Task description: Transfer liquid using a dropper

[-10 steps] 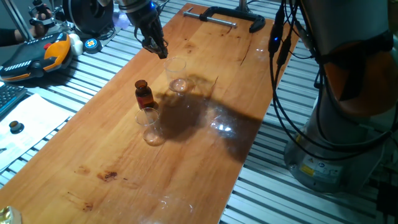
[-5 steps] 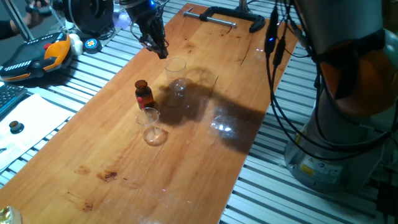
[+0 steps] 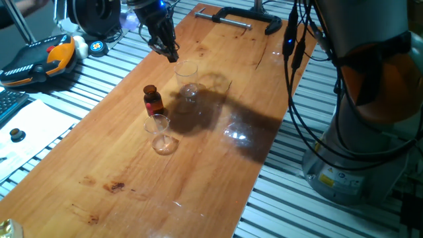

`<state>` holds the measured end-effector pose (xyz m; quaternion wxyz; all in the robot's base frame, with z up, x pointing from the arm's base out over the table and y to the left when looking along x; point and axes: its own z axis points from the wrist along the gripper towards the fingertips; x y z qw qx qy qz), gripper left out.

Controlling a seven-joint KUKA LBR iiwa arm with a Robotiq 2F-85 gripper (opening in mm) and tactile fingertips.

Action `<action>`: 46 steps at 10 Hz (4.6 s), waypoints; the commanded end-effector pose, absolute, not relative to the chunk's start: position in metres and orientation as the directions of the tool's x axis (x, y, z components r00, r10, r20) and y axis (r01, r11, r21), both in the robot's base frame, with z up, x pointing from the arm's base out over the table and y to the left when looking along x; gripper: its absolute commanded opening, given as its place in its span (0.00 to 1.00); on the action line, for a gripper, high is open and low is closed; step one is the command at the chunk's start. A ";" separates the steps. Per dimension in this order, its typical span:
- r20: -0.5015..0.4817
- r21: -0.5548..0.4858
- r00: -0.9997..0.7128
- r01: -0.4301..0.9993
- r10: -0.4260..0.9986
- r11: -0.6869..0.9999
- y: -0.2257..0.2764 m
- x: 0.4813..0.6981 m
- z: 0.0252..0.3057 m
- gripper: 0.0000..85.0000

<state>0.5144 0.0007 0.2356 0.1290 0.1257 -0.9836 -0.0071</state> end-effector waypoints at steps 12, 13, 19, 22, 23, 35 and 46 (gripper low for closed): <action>0.287 0.029 -0.935 -0.210 -0.210 0.977 0.075 0.577 0.210 0.14; 0.274 0.023 -0.939 -0.211 -0.210 0.977 0.078 0.577 0.204 0.18; 0.245 0.029 -0.948 -0.201 -0.202 0.979 0.091 0.578 0.170 0.43; 0.247 0.035 -0.947 -0.204 -0.206 0.978 0.100 0.568 0.158 0.45; 0.240 0.030 -0.949 -0.203 -0.204 0.979 0.103 0.564 0.154 0.46; 0.232 0.067 -0.951 -0.194 -0.205 0.979 0.118 0.547 0.128 0.47; 0.246 0.100 -0.943 -0.205 -0.224 0.974 0.121 0.545 0.128 0.24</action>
